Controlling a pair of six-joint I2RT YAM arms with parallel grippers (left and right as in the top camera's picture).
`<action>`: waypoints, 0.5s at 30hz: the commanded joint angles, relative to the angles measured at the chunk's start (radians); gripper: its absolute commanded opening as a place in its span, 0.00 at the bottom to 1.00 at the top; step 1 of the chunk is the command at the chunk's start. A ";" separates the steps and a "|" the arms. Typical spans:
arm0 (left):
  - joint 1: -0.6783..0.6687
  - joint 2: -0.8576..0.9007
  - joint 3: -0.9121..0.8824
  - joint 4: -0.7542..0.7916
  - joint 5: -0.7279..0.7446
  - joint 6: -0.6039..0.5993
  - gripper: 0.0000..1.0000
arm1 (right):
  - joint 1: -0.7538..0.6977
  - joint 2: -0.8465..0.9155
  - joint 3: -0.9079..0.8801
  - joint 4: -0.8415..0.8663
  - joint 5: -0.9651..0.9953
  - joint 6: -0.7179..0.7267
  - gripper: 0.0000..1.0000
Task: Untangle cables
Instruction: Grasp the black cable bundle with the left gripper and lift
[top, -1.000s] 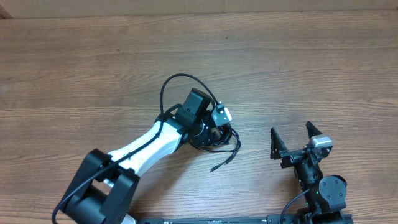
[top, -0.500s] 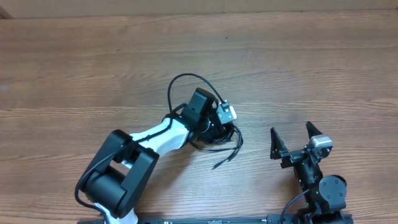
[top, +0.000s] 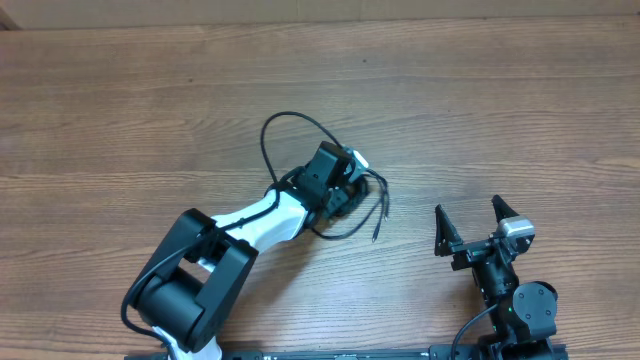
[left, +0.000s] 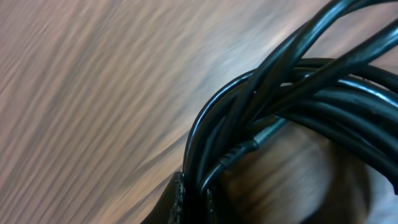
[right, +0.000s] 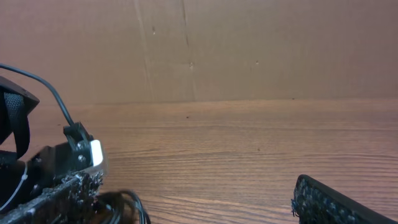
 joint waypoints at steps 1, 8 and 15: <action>0.014 -0.126 0.002 -0.055 -0.219 -0.209 0.04 | 0.006 -0.010 -0.011 0.005 -0.006 -0.016 1.00; 0.015 -0.406 0.002 -0.217 -0.215 -0.352 0.04 | 0.006 -0.010 -0.011 0.005 -0.006 -0.016 1.00; 0.029 -0.598 0.002 -0.383 -0.215 -0.582 0.04 | 0.006 -0.010 -0.011 0.005 -0.006 -0.016 1.00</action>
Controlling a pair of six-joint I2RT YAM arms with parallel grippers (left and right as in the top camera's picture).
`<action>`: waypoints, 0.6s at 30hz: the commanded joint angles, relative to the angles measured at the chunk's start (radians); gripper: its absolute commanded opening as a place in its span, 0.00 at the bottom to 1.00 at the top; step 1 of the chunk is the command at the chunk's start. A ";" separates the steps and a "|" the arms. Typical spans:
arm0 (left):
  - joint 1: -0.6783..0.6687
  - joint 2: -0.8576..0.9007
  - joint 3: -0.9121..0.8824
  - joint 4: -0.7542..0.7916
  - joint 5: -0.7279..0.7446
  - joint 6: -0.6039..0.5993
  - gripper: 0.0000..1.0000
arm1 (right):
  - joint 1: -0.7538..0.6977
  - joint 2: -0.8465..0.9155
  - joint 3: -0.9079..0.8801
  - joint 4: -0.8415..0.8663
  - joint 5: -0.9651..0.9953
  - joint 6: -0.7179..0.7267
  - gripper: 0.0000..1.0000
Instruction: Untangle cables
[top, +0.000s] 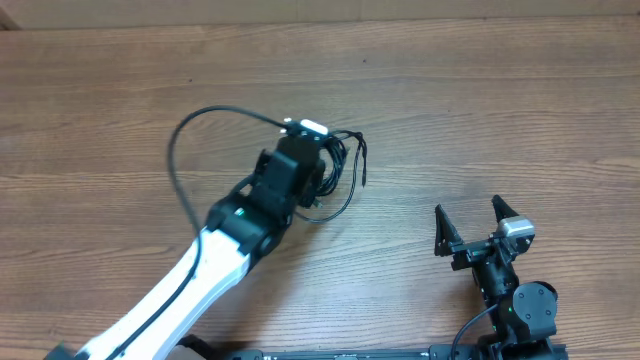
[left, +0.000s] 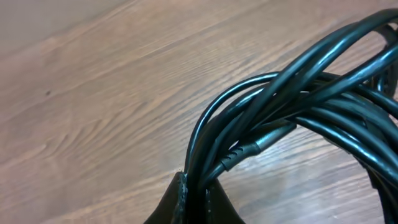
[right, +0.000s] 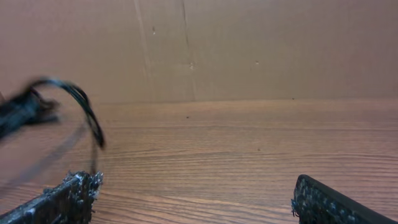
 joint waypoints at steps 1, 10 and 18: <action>0.018 -0.059 0.005 -0.081 -0.016 -0.249 0.04 | 0.006 -0.010 -0.011 0.005 -0.006 -0.016 1.00; 0.032 -0.001 0.003 -0.294 -0.006 -0.764 0.08 | 0.006 -0.010 -0.011 0.005 -0.006 -0.016 1.00; 0.032 0.082 0.003 -0.297 0.069 -0.787 0.67 | 0.006 -0.010 -0.011 0.005 -0.006 -0.016 1.00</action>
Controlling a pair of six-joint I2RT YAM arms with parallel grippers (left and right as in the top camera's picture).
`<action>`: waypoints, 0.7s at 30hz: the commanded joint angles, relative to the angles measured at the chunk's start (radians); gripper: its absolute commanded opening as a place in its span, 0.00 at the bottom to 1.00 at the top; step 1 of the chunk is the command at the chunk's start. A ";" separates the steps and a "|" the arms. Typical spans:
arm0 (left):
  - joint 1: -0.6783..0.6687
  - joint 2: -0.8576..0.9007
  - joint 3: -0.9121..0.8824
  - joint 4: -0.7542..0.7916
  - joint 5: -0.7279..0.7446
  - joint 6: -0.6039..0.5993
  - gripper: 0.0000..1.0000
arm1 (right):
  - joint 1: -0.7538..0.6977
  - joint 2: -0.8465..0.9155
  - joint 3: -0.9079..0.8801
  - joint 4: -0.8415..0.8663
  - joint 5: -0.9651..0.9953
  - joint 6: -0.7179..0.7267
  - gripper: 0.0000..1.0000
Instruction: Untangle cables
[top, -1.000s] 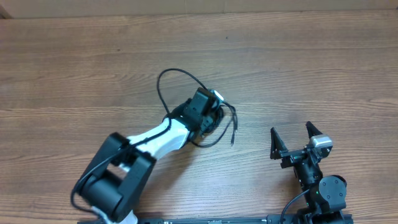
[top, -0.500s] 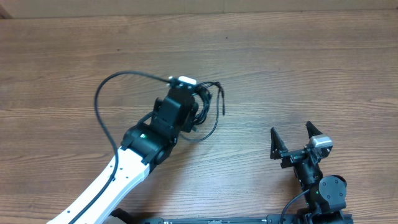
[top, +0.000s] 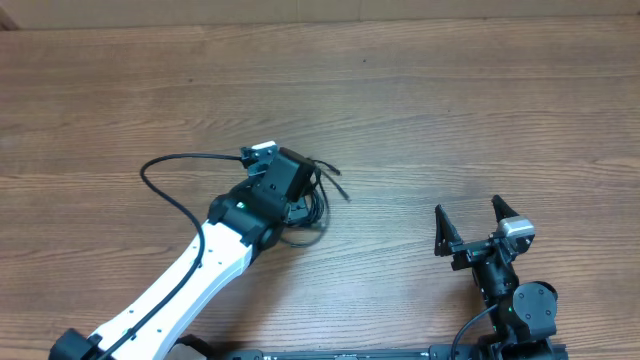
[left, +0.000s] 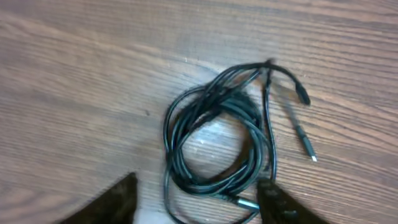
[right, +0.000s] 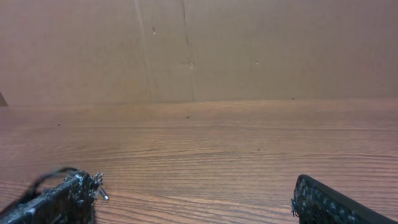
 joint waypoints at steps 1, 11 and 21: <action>0.005 0.031 0.003 0.000 0.023 -0.057 0.70 | 0.006 -0.010 -0.011 0.005 -0.006 -0.016 1.00; 0.005 0.072 0.003 0.002 0.018 -0.057 0.83 | 0.006 -0.010 -0.011 0.005 -0.006 -0.016 1.00; 0.035 0.079 0.003 -0.005 0.008 0.053 0.58 | 0.006 -0.010 -0.011 0.005 -0.006 -0.016 1.00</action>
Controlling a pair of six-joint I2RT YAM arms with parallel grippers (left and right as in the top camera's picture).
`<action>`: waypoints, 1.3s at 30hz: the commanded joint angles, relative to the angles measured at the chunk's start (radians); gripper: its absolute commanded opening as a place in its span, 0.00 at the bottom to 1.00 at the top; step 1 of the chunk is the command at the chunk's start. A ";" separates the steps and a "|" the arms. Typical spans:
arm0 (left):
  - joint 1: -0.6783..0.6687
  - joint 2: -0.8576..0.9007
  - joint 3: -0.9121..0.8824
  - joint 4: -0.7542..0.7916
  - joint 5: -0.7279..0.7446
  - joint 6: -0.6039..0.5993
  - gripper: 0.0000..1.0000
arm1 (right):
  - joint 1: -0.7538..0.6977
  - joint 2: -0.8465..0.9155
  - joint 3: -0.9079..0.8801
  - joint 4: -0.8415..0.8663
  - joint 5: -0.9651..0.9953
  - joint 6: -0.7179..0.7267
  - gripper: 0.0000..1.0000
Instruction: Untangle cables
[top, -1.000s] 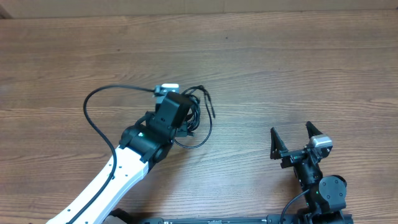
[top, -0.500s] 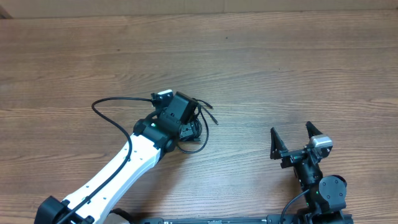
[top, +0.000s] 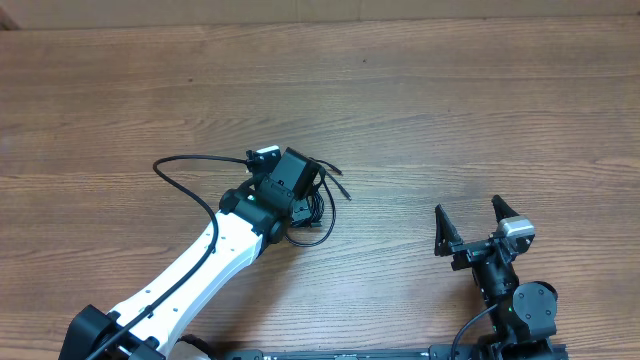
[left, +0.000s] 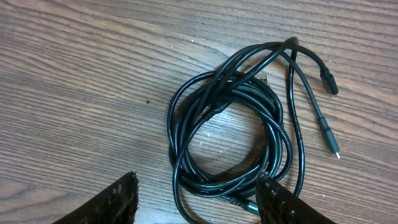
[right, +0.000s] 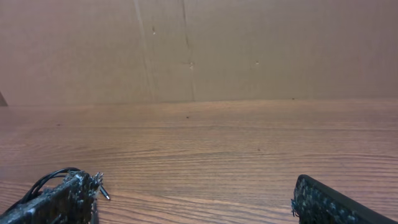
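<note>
A bundle of black cables (left: 227, 134) lies coiled on the wooden table, its loops crossing at the top; two plug ends (left: 328, 81) trail off to the right. In the overhead view the coil (top: 312, 212) sits mid-table, mostly under my left wrist. My left gripper (left: 199, 196) hovers open just above the coil's near edge, touching nothing. Open too and holding nothing, my right gripper (top: 470, 222) rests near the table's front right; its wrist view catches only a cable tip (right: 102, 193).
The left arm's own thin black lead (top: 185, 180) arcs out to the left of the wrist. A brown cardboard wall (right: 199, 50) stands behind the wooden table (top: 480, 110).
The left gripper stays open over the dropped coil, the wrist has edged slightly right, and the cables have settled still. The right arm has not moved.
First the left gripper was shut on the cable bundle near the table's middle right. Then it held the bundle farther back and to the left. By the last earlier moment it had let go, the coil lying on the table, where it rests now.
</note>
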 joint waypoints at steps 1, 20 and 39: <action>0.048 0.008 0.003 -0.006 0.018 0.068 0.58 | 0.006 -0.010 -0.011 0.005 -0.006 -0.015 1.00; 0.195 0.008 -0.029 -0.005 0.349 0.066 0.41 | 0.006 -0.010 -0.011 0.005 -0.006 -0.015 1.00; 0.194 0.259 -0.058 0.098 0.428 -0.012 0.05 | 0.006 -0.010 -0.011 0.005 -0.006 -0.015 1.00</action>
